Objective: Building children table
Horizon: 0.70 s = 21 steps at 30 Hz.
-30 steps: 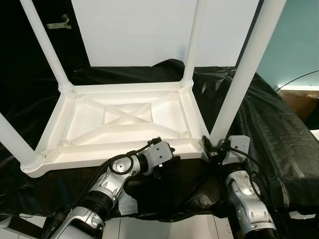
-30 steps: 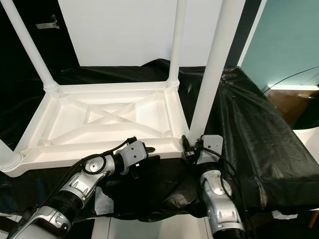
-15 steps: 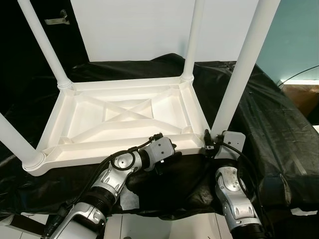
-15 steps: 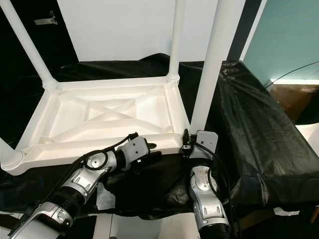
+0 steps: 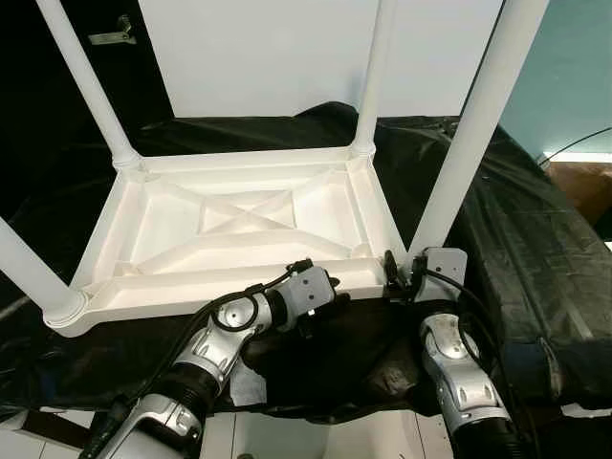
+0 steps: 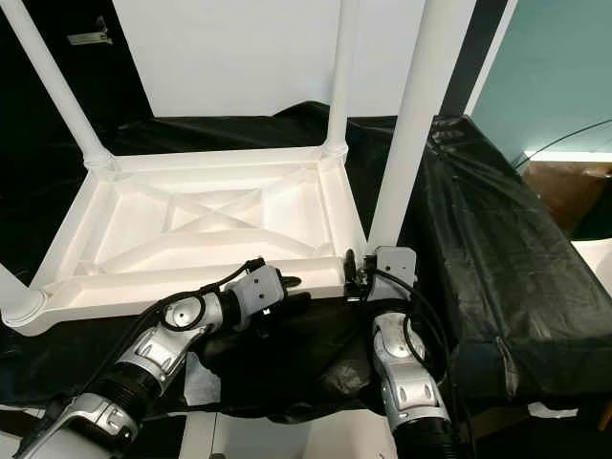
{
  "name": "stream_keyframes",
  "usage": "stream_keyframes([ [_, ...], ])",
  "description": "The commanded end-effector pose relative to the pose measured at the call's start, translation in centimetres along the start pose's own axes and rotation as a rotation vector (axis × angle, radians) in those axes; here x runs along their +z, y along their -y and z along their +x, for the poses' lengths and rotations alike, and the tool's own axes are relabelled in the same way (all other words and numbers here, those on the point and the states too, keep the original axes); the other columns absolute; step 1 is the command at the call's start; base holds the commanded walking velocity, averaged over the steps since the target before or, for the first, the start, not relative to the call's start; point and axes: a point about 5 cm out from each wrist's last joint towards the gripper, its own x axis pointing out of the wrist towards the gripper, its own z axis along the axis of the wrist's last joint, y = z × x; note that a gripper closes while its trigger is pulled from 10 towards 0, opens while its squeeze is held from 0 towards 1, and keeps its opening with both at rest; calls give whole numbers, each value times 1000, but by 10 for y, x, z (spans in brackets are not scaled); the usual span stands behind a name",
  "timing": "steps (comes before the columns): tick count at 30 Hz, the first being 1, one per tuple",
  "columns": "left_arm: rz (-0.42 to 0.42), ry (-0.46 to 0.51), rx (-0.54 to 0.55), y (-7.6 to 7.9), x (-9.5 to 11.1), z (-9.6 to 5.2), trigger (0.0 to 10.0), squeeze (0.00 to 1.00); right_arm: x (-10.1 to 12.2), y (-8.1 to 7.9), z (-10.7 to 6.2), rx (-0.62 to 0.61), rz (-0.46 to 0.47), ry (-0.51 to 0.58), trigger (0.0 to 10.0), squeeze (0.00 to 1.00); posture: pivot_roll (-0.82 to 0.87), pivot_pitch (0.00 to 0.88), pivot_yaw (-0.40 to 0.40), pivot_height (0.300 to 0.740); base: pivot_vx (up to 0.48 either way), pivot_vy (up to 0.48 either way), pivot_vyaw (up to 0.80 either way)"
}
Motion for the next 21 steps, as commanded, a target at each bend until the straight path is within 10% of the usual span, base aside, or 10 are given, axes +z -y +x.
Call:
stream_keyframes([
  [1,-68,-151,-150,34,-33,3,10000,0,0,0,1,207,-1,-8,9294,0,-13,31,-33,740,0,0,0],
  [4,-66,-153,-152,34,-33,3,10000,0,0,1,1,318,-1,-20,7451,0,-16,30,-31,740,0,0,0],
  [6,-61,-156,-153,32,-33,3,10000,0,3,5,-1,474,-32,-28,10000,0,-18,28,-30,740,0,0,0],
  [21,-51,-170,-137,26,-36,-1,10000,0,15,42,17,782,-160,-92,10000,0,3,9,-34,740,0,0,0],
])
